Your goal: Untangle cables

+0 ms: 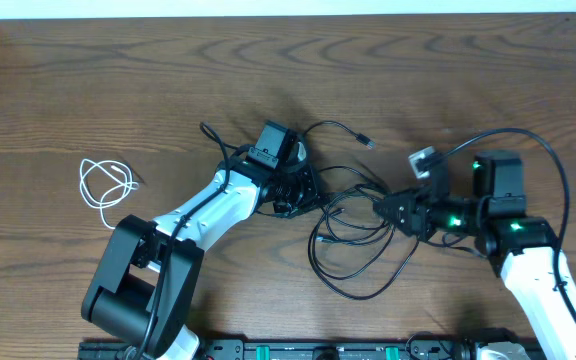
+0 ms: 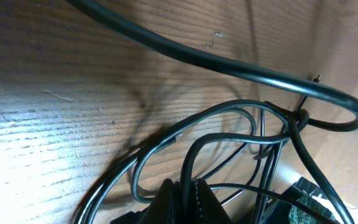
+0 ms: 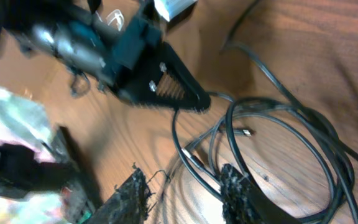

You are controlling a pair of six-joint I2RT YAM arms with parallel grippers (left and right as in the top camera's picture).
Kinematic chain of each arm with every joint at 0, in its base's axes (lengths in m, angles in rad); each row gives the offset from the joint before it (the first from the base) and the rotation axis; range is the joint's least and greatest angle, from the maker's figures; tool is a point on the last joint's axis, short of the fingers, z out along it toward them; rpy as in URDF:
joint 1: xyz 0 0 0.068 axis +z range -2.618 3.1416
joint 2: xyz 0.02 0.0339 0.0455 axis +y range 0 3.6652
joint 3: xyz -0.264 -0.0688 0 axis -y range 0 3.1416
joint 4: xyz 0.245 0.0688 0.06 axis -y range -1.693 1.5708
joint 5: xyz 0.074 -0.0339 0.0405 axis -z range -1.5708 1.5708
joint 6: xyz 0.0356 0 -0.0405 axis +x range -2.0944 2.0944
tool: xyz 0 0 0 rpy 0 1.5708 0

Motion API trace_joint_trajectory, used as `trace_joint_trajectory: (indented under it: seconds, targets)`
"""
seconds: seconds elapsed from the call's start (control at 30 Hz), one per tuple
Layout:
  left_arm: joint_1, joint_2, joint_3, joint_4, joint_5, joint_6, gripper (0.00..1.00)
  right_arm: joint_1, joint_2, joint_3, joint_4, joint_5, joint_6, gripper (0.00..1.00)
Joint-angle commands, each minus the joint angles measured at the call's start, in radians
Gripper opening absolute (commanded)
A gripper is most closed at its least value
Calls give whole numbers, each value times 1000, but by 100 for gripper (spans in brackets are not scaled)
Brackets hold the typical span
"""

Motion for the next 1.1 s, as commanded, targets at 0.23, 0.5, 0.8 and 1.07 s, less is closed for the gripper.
trace_joint_trajectory:
  seconds: [0.23, 0.5, 0.8, 1.07]
  targets:
    - [2, 2, -2, 2, -12, 9, 8, 115, 145, -11, 61, 354, -109, 30]
    - [2, 2, -2, 2, -12, 9, 8, 114, 116, 13, 70, 264, -82, 44]
    - [2, 2, -2, 2, -14, 10, 8, 113, 45, -11, 71, 369, -90, 48]
    - [2, 2, -2, 2, -20, 10, 8, 113, 256, -32, 131, 216, -90, 41]
